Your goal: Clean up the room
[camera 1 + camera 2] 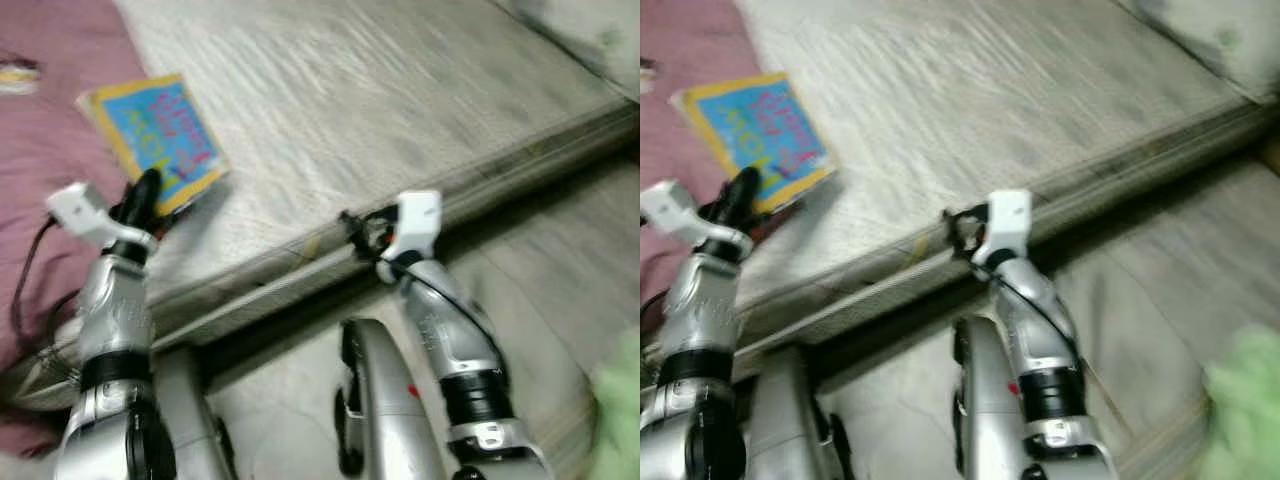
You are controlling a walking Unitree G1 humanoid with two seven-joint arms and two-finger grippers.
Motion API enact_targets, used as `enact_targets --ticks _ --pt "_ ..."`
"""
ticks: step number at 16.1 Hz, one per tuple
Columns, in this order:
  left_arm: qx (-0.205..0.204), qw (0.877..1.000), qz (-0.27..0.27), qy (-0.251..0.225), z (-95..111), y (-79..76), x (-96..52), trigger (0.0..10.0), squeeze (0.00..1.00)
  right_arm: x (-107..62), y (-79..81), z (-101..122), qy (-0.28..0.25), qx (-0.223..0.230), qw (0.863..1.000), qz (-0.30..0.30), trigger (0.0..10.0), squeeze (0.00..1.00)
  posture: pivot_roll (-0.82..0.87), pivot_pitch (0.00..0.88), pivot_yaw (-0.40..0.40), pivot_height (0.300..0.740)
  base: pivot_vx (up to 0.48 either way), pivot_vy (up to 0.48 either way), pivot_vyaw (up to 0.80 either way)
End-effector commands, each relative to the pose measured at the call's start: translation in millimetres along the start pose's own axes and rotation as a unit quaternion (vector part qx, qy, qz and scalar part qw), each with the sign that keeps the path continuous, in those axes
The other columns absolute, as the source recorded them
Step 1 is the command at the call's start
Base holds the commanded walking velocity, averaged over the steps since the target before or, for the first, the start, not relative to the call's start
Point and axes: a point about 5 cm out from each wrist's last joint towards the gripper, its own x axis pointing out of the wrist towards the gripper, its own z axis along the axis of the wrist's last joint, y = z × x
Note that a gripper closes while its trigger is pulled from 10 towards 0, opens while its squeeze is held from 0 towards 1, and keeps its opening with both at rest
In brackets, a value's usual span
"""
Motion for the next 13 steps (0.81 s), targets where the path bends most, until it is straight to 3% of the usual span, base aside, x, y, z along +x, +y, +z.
enact_targets --ticks 1,2,3,4,5,7,9,10,11,12,13 --pt "0.028 1.0 -0.012 -0.009 6 -10.1 -6.6 0.0 0.0 3.3 6.5 -4 -0.008 0.01 1.0 0.017 10.0 0.0 0.01 0.0 -0.005 0.527 0.0 0.0 0.0" --pt "0.034 0.999 -0.004 -0.004 3 -11.5 -14.9 0.0 0.0 5.4 8.7 -5 -0.014 0.017 0.999 0.023 10.0 0.0 0.02 0.0 0.0 0.527 0.0 0.0 0.0" --pt "0.063 0.997 0.04 0.014 -8 -13.7 -37.4 0.0 0.0 10.1 14.7 1 -0.042 0.04 0.997 0.049 10.0 0.0 0.04 0.0 0.014 0.527 0.0 0.0 0.0" --pt "0.077 0.996 0.048 0.02 -11 -14.4 -42.7 6.2 0.0 10.9 16.4 3 -0.049 0.044 0.996 0.057 10.0 0.0 0.04 0.0 0.017 0.532 0.0 0.0 0.0" --pt "0.101 0.993 0.054 0.038 -19 -18.8 -56.0 10.0 0.0 13.2 20.1 6 -0.059 0.054 0.994 0.071 10.0 0.0 0.05 0.0 0.023 0.542 0.0 0.0 0.0" --pt "0.13 0.987 0.073 0.058 -25 -19.9 -65.1 10.0 0.0 17.2 22.0 11 -0.073 0.064 0.992 0.076 10.0 0.0 0.05 0.0 0.024 0.562 0.0 0.0 0.0" --pt "0.157 0.981 0.09 0.064 -21 -22.6 -61.2 10.0 0.0 19.1 20.6 15 -0.085 0.065 0.991 0.075 10.0 0.0 0.04 0.0 0.019 0.582 0.0 0.0 0.0" --pt "0.195 0.969 0.126 0.083 -19 -23.8 -55.1 10.0 0.0 19.7 17.7 21 -0.1 0.063 0.991 0.065 10.0 0.0 0.03 0.0 0.014 0.597 0.0 0.0 0.0" --pt "0.21 0.964 0.131 0.092 -18 -24.5 -52.6 10.0 0.0 20.7 15.1 23 -0.104 0.062 0.991 0.053 10.0 0.0 0.03 0.0 0.012 0.607 0.0 0.0 0.0" --pt "0.23 0.967 0.067 0.082 -11 -33.4 -47.0 10.0 0.0 23.4 9.7 24 -0.104 0.066 0.992 0.03 10.0 0.0 0.03 0.0 0.012 0.622 0.0 0.0 0.0" --pt "0.243 0.966 0.039 0.078 -4 -38.7 -41.8 10.0 0.0 25.3 7.9 26 -0.105 0.06 0.992 0.025 10.0 0.0 0.03 0.0 0.01 0.637 0.0 0.0 0.0"
